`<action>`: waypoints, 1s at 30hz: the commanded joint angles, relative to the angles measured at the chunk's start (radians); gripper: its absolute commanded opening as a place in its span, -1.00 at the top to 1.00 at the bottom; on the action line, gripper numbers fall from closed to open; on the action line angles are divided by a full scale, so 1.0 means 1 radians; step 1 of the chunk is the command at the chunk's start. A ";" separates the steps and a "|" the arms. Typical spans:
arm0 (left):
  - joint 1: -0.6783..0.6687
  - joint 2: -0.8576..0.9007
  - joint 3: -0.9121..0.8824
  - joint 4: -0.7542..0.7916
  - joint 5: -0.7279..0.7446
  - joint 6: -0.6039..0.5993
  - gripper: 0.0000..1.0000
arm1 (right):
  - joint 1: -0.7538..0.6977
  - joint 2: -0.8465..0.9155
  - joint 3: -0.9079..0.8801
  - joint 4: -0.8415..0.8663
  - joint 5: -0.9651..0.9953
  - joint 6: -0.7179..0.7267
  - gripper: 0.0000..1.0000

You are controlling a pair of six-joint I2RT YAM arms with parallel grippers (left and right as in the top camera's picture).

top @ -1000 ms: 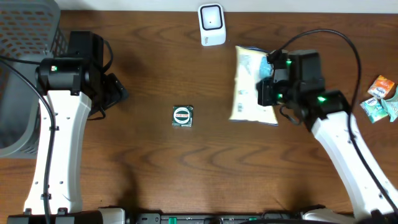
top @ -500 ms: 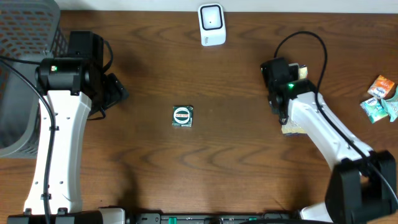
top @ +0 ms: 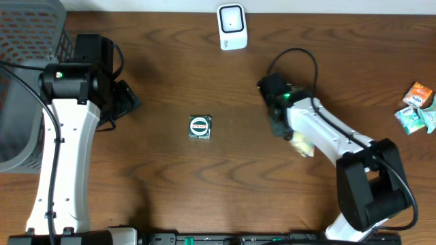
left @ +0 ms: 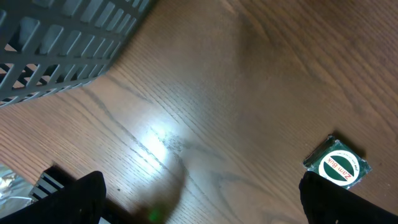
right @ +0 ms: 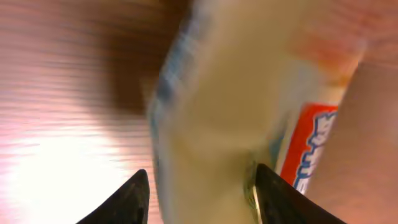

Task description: Scan the item barcode

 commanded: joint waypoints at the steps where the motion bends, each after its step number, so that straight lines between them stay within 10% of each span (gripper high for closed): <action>1: 0.003 0.000 0.000 -0.004 -0.009 -0.005 -0.96 | 0.048 0.003 0.070 0.002 -0.223 0.034 -0.11; 8: 0.003 0.000 0.000 -0.004 -0.009 -0.005 -0.95 | 0.051 0.003 0.283 -0.137 -0.192 0.033 -0.15; 19: 0.003 0.000 0.000 -0.004 -0.009 -0.005 -0.95 | -0.183 0.014 0.267 -0.238 -0.277 -0.024 -0.79; 30: 0.003 0.000 0.000 -0.004 -0.009 -0.005 -0.95 | -0.257 0.014 -0.026 0.036 -0.482 -0.032 -0.57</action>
